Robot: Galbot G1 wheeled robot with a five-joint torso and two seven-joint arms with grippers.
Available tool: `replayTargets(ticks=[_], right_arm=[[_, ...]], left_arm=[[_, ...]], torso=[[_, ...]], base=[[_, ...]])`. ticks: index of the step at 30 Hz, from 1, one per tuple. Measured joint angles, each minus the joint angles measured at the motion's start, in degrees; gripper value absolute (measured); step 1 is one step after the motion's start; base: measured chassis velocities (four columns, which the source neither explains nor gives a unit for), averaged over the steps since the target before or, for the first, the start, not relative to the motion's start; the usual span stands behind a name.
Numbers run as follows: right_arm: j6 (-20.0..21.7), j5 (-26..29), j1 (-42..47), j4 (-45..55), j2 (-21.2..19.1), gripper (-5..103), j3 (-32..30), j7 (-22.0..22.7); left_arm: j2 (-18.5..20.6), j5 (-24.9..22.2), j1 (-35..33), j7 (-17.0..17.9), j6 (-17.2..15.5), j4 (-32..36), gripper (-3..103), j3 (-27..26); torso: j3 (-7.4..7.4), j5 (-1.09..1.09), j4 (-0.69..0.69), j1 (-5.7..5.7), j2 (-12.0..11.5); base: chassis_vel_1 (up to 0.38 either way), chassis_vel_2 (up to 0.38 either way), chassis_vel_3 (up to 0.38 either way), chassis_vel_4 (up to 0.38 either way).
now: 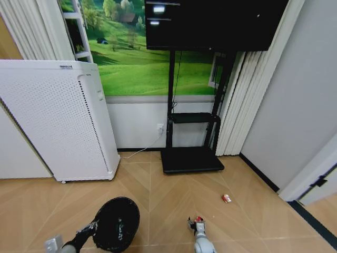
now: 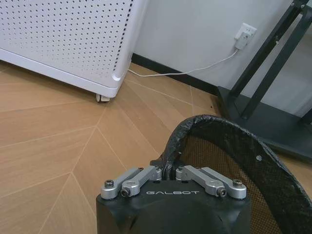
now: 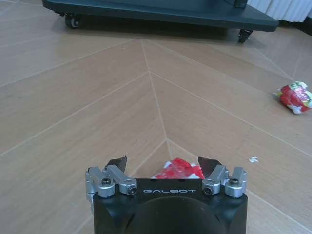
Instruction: Pick up the trash bin and place the garbage on the floor into it.
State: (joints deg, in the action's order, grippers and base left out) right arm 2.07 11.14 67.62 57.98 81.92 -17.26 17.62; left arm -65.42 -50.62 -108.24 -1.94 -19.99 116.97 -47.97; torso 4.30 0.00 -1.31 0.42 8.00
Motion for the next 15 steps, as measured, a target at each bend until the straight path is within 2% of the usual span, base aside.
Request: replayTargets(ticks=[7, 9, 11, 12, 14, 15], right_arm=[[1.47, 0.18, 0.07, -0.30, -0.41, 91, -0.42, 1.25], [1.99, -0.18, 0.34, -0.76, -0.48, 97, -0.27, 1.15], [2.21, -0.27, 0.37, -1.05, -0.46, 97, -0.27, 1.13], [2.47, -0.24, 0.34, -1.51, -0.40, 102, -0.31, 1.13], [2.71, 0.02, 0.29, -1.80, -0.36, 102, -0.32, 1.14], [2.89, 0.57, 0.09, -2.18, -0.29, 99, -0.39, 1.15]], left_arm=[[0.01, -0.75, 0.41, 0.00, 0.04, -0.13, 7, 0.14], [0.03, -1.59, 0.52, 0.24, 0.04, -0.13, 7, 0.14], [0.03, -1.90, 0.52, 0.33, 0.04, -0.12, 7, 0.12], [0.03, -2.07, 0.47, 0.35, 0.04, -0.12, 7, 0.03], [0.04, -2.14, 0.39, 0.36, 0.04, -0.12, 7, -0.07], [0.05, -2.18, 0.29, 0.38, 0.04, -0.12, 7, -0.21]], torso=[[0.00, 0.00, 0.00, 0.00, 0.00], [0.00, 0.00, 0.00, 0.00, 0.00], [0.00, 0.00, 0.00, 0.00, 0.00], [0.00, 0.00, 0.00, 0.00, 0.00], [0.00, 0.00, 0.00, 0.00, 0.00], [0.00, 0.00, 0.00, 0.00, 0.00]], base=[[0.000, 0.000, 0.000, 0.000], [0.000, 0.000, 0.000, 0.000], [0.000, 0.000, 0.000, 0.000], [0.000, 0.000, 0.000, 0.000], [0.000, 0.000, 0.000, 0.000], [0.000, 0.000, 0.000, 0.000]])
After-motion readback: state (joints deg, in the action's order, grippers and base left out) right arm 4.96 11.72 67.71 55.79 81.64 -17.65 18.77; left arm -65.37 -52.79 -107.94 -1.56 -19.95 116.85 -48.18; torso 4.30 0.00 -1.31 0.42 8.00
